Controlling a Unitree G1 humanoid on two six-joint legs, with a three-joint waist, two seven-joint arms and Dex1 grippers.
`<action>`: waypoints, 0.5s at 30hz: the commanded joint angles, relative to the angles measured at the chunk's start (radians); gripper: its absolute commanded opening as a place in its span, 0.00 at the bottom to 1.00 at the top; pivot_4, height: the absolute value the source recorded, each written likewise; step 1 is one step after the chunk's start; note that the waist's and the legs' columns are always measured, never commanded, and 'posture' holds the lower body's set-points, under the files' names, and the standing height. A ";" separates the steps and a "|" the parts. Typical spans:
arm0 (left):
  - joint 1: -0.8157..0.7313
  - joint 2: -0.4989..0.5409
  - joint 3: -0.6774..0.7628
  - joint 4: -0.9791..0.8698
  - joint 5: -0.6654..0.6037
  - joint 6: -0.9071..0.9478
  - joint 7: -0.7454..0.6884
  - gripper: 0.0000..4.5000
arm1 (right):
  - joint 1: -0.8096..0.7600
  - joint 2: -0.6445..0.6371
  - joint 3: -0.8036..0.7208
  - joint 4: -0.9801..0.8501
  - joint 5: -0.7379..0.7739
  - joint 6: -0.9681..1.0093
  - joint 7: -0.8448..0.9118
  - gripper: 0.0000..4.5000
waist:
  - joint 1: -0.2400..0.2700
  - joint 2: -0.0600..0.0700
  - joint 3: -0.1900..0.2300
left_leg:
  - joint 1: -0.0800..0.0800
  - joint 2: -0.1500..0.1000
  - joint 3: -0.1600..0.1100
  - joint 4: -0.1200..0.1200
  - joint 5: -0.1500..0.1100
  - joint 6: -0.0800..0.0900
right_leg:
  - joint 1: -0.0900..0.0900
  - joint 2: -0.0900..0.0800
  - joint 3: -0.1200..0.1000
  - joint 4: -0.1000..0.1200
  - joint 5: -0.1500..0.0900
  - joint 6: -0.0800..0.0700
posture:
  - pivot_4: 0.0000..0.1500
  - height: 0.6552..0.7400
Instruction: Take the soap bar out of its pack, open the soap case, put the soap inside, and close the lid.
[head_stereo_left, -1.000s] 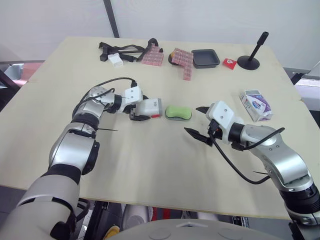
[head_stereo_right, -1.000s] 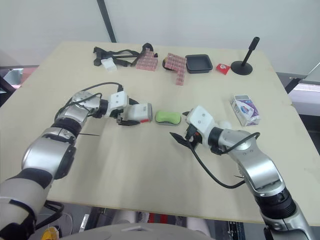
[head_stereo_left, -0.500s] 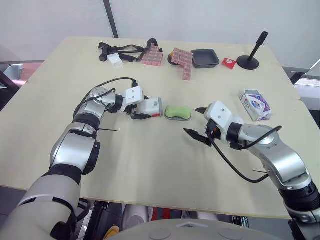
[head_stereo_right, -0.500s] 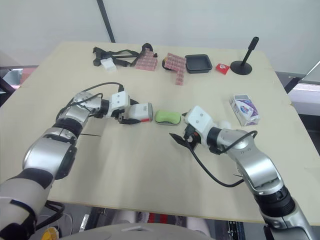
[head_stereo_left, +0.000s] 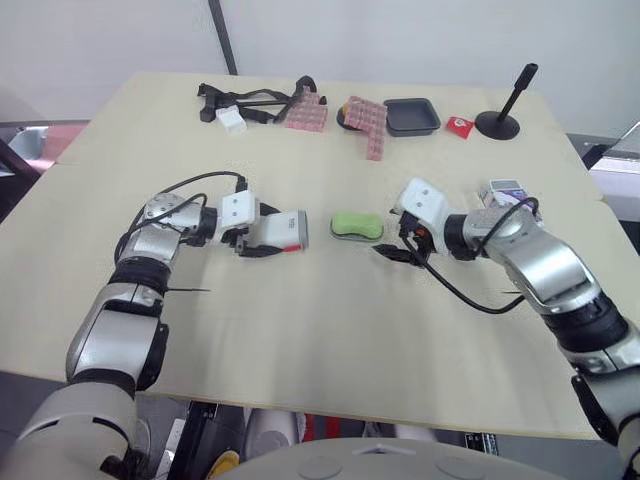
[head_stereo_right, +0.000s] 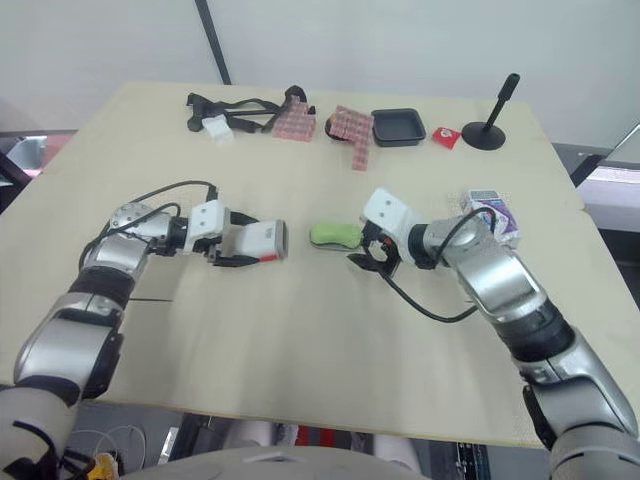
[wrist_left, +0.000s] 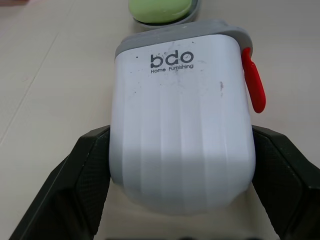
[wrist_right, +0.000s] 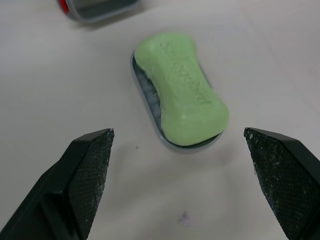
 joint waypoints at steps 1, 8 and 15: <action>0.034 0.027 0.026 -0.102 -0.037 0.028 0.014 0.77 | -0.074 0.005 0.024 0.091 -0.042 -0.071 0.047 1.00 | -0.002 0.000 0.000 | 0.000 0.000 0.000 0.000 0.000 0.000 | 0.000 0.000 0.000 0.000 0.000 0.000 | 1.00 1.00; 0.076 0.039 0.026 -0.175 -0.047 0.065 0.042 0.77 | -0.163 0.060 0.068 0.292 -0.103 -0.203 0.117 1.00 | -0.001 0.000 0.000 | 0.000 0.000 0.000 0.000 0.000 0.000 | -0.001 0.001 -0.001 0.001 0.000 0.000 | 1.00 1.00; 0.085 0.049 0.026 -0.183 -0.045 0.061 0.062 0.77 | -0.201 0.110 0.092 0.388 -0.140 -0.284 0.182 1.00 | -0.002 0.000 0.000 | -0.001 0.001 0.000 0.001 0.000 0.000 | -0.002 0.001 0.000 0.001 0.000 0.000 | 1.00 1.00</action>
